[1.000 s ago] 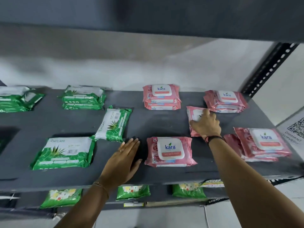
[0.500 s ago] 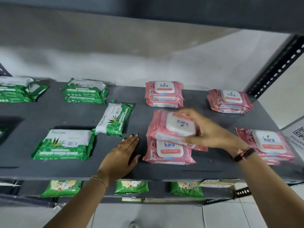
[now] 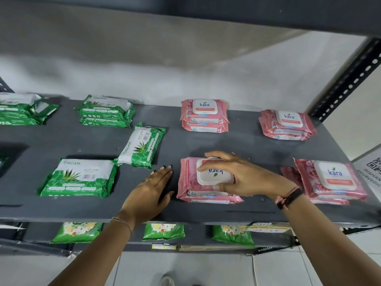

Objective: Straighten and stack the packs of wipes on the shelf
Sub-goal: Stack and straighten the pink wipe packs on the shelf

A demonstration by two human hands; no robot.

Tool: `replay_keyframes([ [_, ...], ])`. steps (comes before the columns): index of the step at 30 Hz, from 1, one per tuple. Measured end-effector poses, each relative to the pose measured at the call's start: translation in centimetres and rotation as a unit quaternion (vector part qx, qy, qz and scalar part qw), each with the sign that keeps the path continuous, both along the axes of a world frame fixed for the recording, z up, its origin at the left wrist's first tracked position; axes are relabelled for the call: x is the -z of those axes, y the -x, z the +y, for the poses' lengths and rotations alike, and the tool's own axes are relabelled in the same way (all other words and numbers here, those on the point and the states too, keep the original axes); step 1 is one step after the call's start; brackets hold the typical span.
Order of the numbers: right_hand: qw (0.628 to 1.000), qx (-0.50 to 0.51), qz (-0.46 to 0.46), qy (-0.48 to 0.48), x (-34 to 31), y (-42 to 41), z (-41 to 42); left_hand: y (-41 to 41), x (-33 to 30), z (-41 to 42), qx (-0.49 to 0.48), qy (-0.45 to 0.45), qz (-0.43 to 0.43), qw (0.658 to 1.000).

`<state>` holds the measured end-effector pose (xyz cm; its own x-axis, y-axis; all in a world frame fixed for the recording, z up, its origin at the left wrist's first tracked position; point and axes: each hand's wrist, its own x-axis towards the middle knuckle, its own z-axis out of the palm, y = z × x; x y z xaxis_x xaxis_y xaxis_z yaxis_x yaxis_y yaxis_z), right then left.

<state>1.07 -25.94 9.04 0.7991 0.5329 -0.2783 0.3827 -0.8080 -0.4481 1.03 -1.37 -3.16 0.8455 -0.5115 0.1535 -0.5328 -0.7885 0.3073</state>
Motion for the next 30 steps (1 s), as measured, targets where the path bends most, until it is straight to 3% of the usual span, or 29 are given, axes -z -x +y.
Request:
replay_keyframes([
  [10,0.985,0.064,-0.112,0.115,-0.7,1.5,1.2,-0.1,0.2,0.1,-0.007,-0.011,0.002,1.000],
  [16,0.996,-0.052,0.000,0.074,-0.8,0.1,0.4,0.0,0.1,0.1,-0.009,-0.008,0.005,1.000],
  [26,0.987,0.032,-0.092,0.124,-0.3,0.7,1.6,0.0,0.1,0.0,-0.010,-0.002,0.000,1.000],
  [30,0.990,-0.023,-0.001,0.141,-1.3,-0.2,0.5,0.1,-0.1,0.1,-0.009,0.001,0.001,1.000],
])
